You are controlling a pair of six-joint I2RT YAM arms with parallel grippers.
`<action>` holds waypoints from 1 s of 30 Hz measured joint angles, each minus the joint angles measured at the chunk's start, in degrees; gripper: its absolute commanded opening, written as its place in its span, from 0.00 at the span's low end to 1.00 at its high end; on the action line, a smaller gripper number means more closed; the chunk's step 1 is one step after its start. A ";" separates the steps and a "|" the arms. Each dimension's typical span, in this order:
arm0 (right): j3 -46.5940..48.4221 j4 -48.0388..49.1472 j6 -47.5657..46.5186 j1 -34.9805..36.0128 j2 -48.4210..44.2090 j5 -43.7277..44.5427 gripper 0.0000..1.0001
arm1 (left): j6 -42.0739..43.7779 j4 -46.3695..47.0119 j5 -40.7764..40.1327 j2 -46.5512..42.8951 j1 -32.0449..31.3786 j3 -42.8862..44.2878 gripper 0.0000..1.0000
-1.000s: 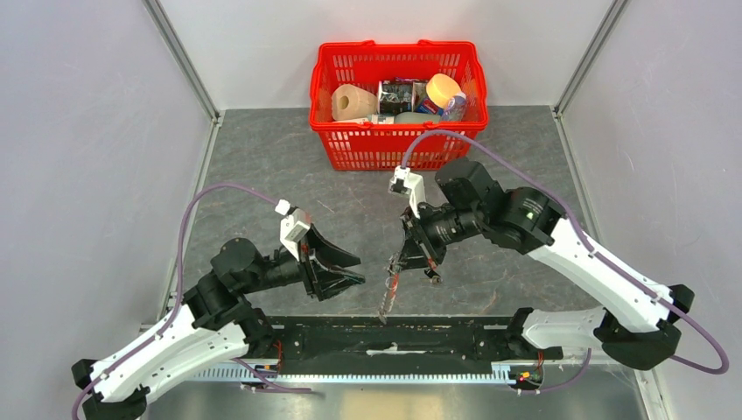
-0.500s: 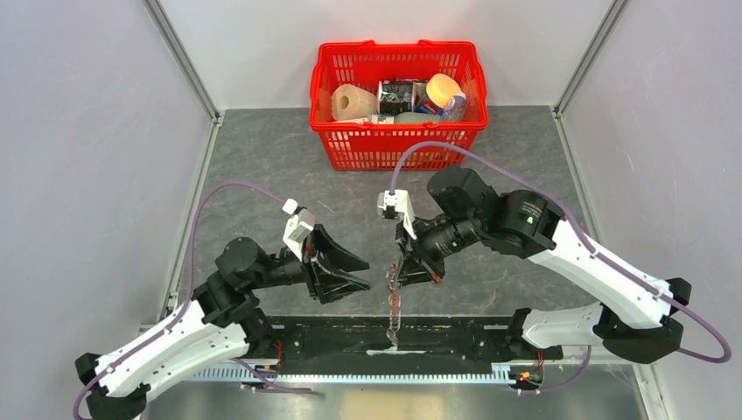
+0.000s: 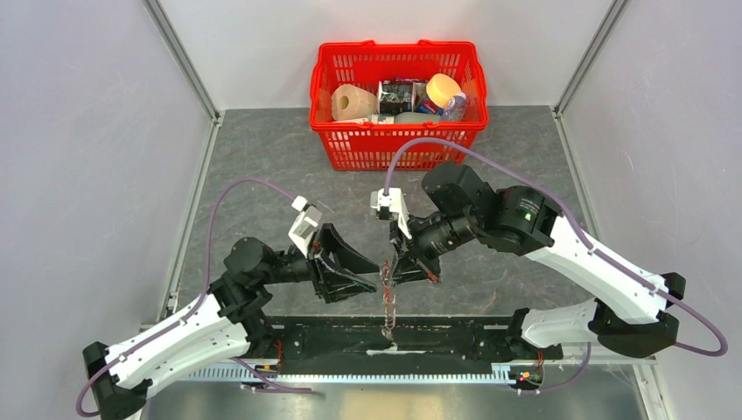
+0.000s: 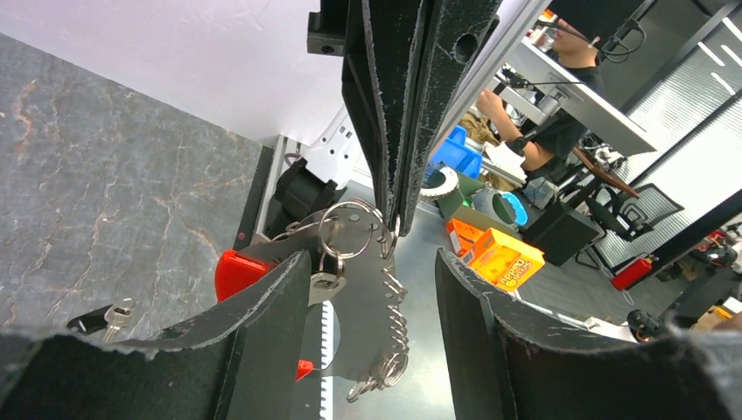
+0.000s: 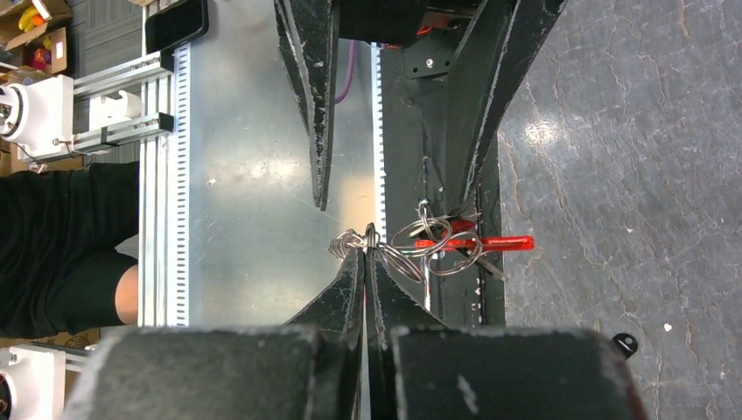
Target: Put the keys on the keyring
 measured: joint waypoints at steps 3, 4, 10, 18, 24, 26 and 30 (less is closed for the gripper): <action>0.02 0.31 0.26 0.00 0.26 0.02 0.00 | -1.09 2.34 0.33 0.09 0.00 -0.61 0.61; 0.02 0.46 0.52 0.00 0.37 0.02 0.00 | -1.40 3.06 0.59 0.11 0.00 -0.70 0.61; 0.02 0.90 1.40 0.00 0.61 1.03 0.00 | -2.86 5.95 1.55 0.13 0.00 -0.83 0.60; 0.04 2.62 2.54 0.00 0.61 1.79 0.00 | -4.17 7.54 1.79 -0.52 0.00 -0.90 0.59; 0.81 4.07 3.50 0.00 0.63 2.62 0.00 | -5.35 9.77 2.67 -0.26 0.00 -1.68 0.57; 0.87 4.70 3.98 0.00 0.61 2.89 0.00 | -5.66 10.29 2.80 -0.13 0.00 -1.90 0.57; 0.92 5.46 4.61 0.02 0.63 2.97 0.00 | -5.92 10.95 2.86 -0.11 0.00 -2.03 0.52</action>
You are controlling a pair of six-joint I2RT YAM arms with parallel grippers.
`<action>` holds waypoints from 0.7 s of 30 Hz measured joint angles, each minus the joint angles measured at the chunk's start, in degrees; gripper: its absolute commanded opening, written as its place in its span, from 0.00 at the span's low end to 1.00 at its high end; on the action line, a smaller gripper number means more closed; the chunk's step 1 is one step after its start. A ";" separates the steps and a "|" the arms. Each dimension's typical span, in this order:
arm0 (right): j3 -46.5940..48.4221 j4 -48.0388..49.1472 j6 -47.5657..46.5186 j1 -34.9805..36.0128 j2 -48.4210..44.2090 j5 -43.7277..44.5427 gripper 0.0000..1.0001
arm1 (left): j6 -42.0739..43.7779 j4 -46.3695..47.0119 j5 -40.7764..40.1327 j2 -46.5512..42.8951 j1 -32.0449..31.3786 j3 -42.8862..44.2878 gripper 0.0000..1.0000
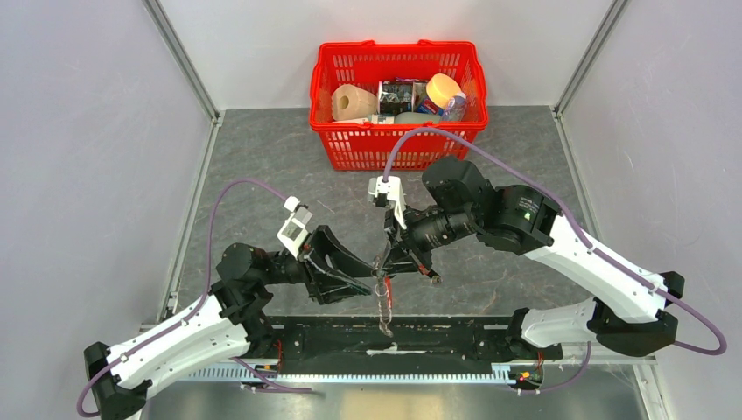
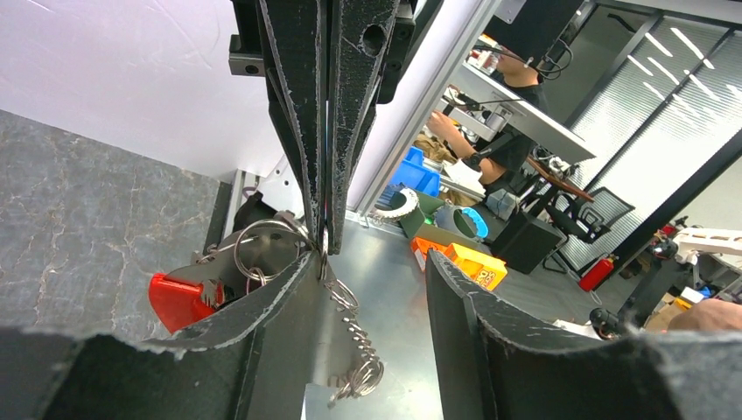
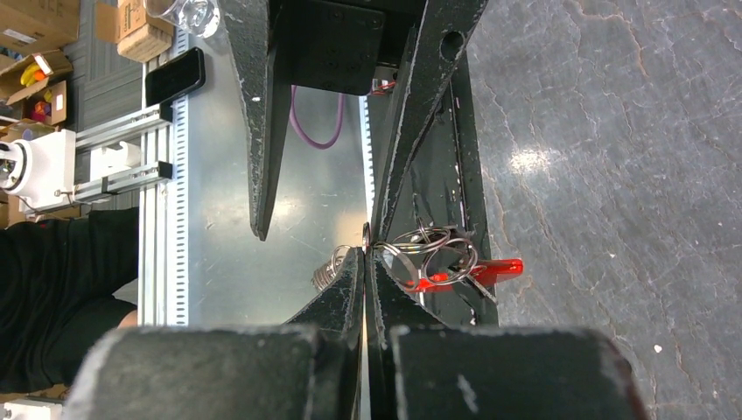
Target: Put the keys on the keyring
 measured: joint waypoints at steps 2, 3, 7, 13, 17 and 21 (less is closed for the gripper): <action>0.07 0.24 0.17 0.00 0.00 -0.04 0.00 | -0.09 0.15 0.00 0.00 0.00 -0.02 0.48; 0.07 0.35 0.35 0.09 0.00 -0.15 0.00 | -0.11 0.20 -0.02 0.00 0.00 -0.02 0.46; 0.07 0.83 0.96 0.26 -0.02 -1.01 0.00 | -0.17 0.37 -0.02 0.00 0.00 -0.07 0.35; 0.07 1.31 1.62 0.35 -0.07 -2.38 0.00 | -0.24 0.57 -0.11 0.11 0.02 -0.09 0.23; 0.04 1.33 1.86 0.35 -0.24 -2.71 0.00 | -0.26 0.79 -0.28 0.46 0.02 -0.09 0.17; -0.07 1.53 2.16 0.35 -0.55 -3.02 0.00 | -0.26 1.57 -0.26 1.09 0.00 -0.09 0.02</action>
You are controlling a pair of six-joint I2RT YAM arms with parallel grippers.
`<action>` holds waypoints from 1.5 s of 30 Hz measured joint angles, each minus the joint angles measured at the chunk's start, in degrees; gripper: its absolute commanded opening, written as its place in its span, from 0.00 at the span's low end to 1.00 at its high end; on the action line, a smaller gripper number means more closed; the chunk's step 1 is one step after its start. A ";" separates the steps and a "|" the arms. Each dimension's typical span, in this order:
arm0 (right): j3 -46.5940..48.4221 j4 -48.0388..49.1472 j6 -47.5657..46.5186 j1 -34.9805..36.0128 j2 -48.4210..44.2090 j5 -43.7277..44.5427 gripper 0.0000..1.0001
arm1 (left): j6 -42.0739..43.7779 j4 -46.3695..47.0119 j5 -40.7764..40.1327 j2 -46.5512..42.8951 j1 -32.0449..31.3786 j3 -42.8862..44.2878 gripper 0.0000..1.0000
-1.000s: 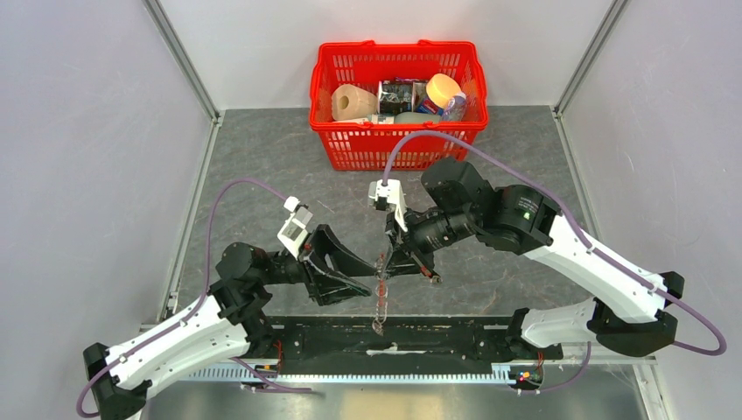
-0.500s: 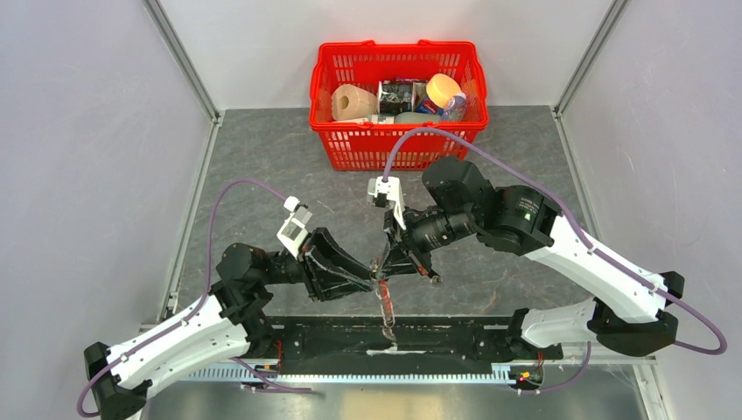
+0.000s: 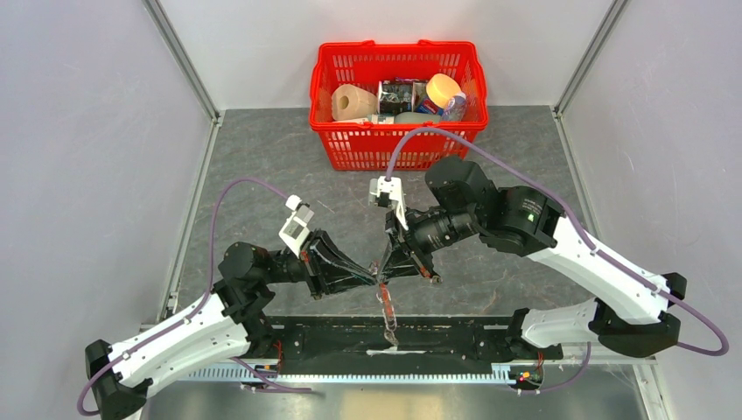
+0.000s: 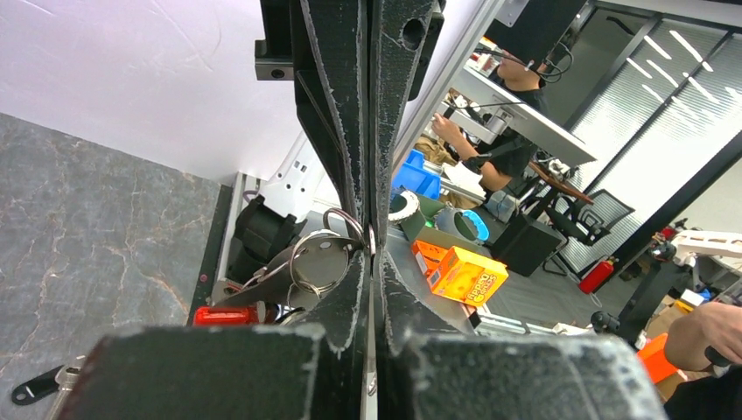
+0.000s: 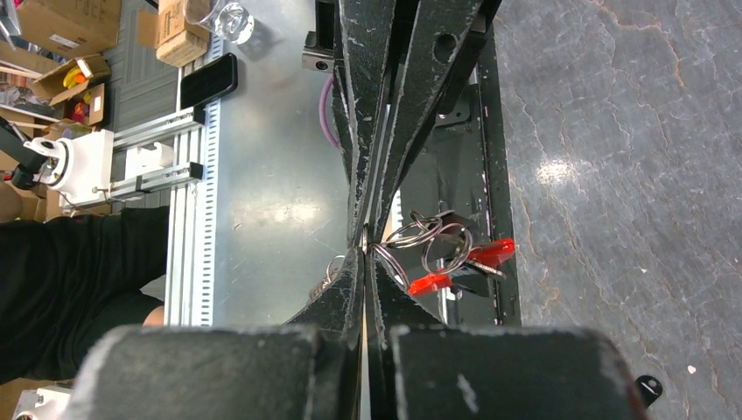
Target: Put the keys on the keyring
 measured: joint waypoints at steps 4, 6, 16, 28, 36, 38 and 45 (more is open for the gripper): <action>-0.09 0.20 0.66 0.00 -0.22 0.00 0.00 | -0.04 0.48 -0.04 0.15 0.00 0.00 0.02; -0.13 0.28 0.81 0.00 -0.33 -0.02 0.00 | -0.07 0.70 -0.02 0.20 0.00 0.00 0.02; -3.06 2.93 2.64 0.00 -4.24 0.33 0.40 | -0.02 -1.16 1.16 -0.04 0.00 0.02 0.02; -8.55 9.99 9.46 0.00 -12.76 1.73 0.47 | 0.28 -1.95 6.86 -1.25 0.00 0.46 0.02; -11.52 10.51 9.84 0.00 -13.09 1.46 0.47 | 0.24 1.92 12.79 0.55 0.00 1.01 0.02; -12.28 10.84 9.88 0.00 -13.42 1.22 0.46 | 0.22 3.02 13.81 0.90 0.00 1.01 0.02; -14.58 13.05 13.51 0.00 -15.34 1.57 0.42 | 0.15 6.67 15.50 2.23 0.00 1.07 0.02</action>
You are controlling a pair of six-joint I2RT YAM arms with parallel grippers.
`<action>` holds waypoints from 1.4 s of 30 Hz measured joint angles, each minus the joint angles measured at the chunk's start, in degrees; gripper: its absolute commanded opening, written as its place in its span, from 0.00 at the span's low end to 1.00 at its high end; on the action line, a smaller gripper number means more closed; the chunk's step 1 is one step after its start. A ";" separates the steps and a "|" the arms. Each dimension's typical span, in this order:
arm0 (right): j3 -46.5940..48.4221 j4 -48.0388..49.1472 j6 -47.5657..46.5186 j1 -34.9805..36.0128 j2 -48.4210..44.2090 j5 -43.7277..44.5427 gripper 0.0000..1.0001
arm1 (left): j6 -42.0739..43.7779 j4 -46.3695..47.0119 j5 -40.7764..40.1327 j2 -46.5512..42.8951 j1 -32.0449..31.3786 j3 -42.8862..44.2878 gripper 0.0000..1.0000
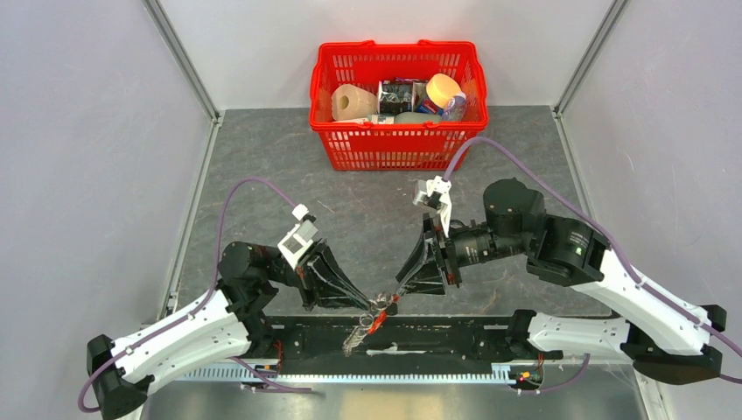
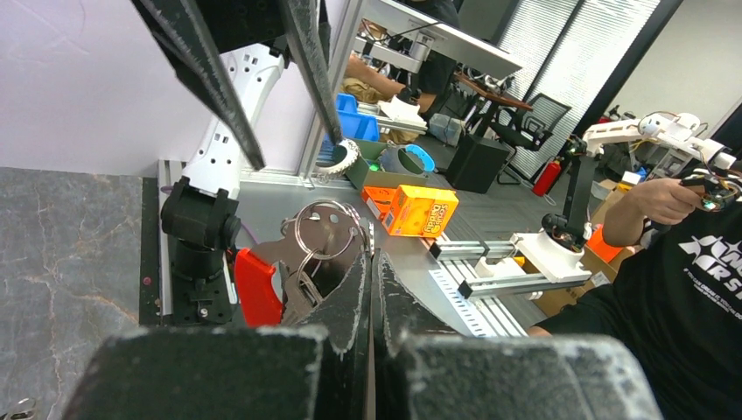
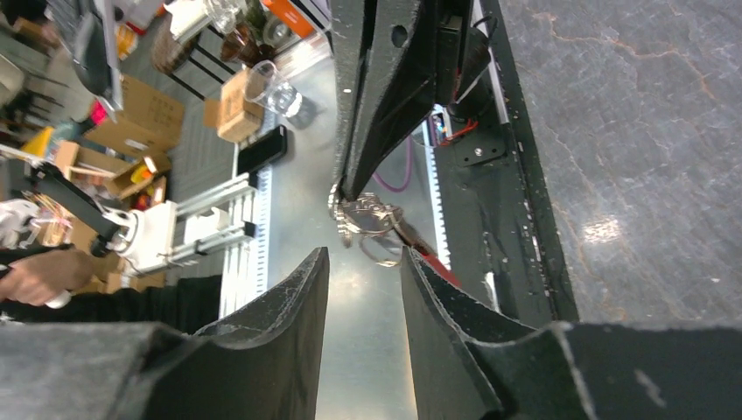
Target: Put the keys on the keyring
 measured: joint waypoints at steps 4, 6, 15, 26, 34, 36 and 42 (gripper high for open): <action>-1.57 2.84 5.46 0.00 -2.97 0.20 0.40 | -0.22 1.01 0.02 0.85 0.00 0.33 0.02; -2.49 4.20 7.67 0.00 -4.28 0.15 0.40 | -0.24 1.16 -0.04 1.11 0.00 0.55 0.02; -6.29 7.43 13.94 0.00 -5.55 0.76 0.38 | -0.24 2.14 -0.70 2.03 0.00 0.98 0.02; -8.44 12.04 15.82 0.00 -3.58 1.44 0.38 | -0.48 3.28 -1.18 2.47 0.00 1.49 0.02; -8.63 14.36 15.91 0.02 -1.73 0.85 0.37 | -0.59 3.65 -1.18 2.32 0.00 1.62 0.02; -8.87 14.95 15.91 0.20 -1.62 0.52 0.37 | -0.61 3.67 -1.18 2.19 0.00 1.62 0.02; -9.16 16.87 15.96 0.83 -1.55 -0.87 0.33 | -0.61 3.74 -1.55 1.75 0.00 1.62 0.02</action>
